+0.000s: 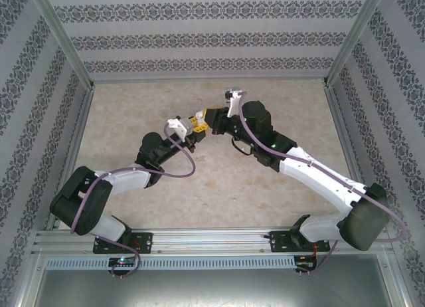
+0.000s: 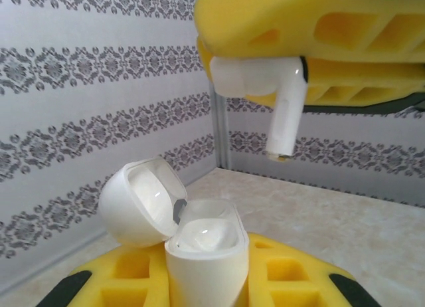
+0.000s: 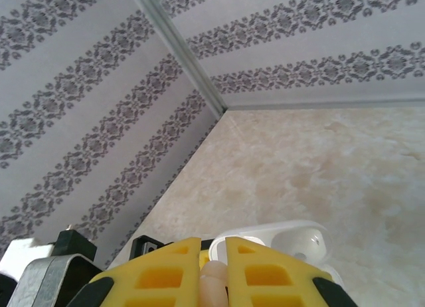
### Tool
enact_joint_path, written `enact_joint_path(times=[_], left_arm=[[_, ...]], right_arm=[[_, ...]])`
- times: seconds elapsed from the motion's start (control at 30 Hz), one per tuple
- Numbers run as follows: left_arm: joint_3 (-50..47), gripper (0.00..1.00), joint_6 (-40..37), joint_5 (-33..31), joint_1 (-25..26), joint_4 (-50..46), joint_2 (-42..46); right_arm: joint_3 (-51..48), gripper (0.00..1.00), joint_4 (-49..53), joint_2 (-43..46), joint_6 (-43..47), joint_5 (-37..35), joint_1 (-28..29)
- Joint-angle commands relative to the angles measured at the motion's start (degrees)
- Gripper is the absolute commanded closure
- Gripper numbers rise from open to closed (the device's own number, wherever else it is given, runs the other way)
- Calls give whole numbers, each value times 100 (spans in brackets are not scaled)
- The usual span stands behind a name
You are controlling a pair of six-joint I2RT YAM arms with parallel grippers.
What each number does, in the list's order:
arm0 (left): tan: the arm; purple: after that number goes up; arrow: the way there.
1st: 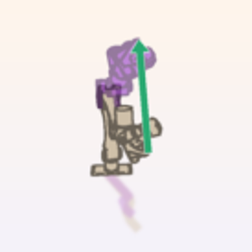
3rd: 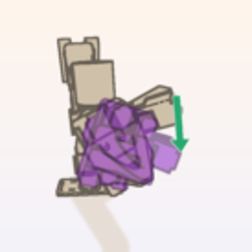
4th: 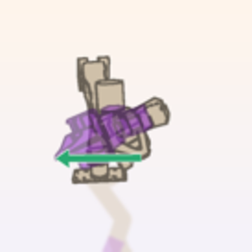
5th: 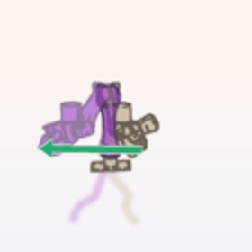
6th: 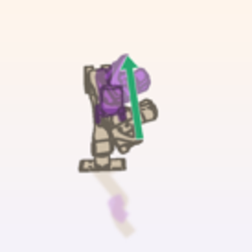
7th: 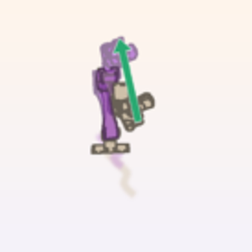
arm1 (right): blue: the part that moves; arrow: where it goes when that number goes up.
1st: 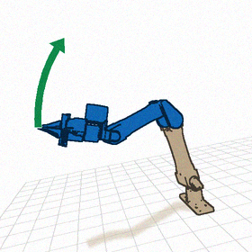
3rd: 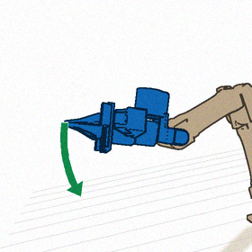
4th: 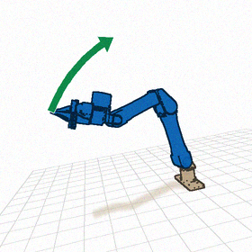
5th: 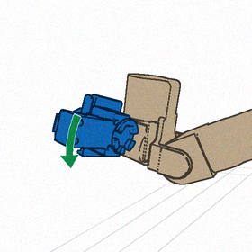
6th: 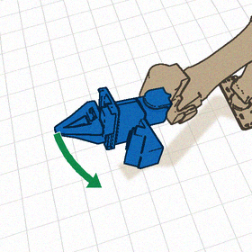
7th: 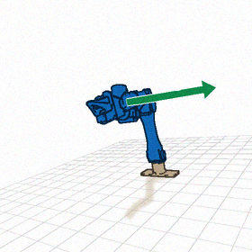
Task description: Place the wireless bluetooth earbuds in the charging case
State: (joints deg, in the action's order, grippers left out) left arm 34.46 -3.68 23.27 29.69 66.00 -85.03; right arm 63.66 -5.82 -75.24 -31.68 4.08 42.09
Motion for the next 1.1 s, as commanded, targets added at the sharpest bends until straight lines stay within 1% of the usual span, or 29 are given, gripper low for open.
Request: enact_joint_path(times=[0.0,0.07,0.2,0.4,0.7,1.07], left_arm=[[239,100,-506,-160,85,126,-98],[303,100,-485,-107,81,131,-136],[364,100,-433,-77,81,176,-178],[420,100,-346,-28,81,159,-160],[469,100,-260,29,84,160,-111],[465,100,-203,83,101,133,-62]], right_arm=[[242,87,216,177,-111,-949,186],[293,87,292,144,-157,-1276,313],[361,87,319,17,-282,-1636,474],[516,87,335,-217,-321,-1639,535],[437,87,221,-354,-376,-1806,538],[508,88,109,-579,-464,-1744,551]])
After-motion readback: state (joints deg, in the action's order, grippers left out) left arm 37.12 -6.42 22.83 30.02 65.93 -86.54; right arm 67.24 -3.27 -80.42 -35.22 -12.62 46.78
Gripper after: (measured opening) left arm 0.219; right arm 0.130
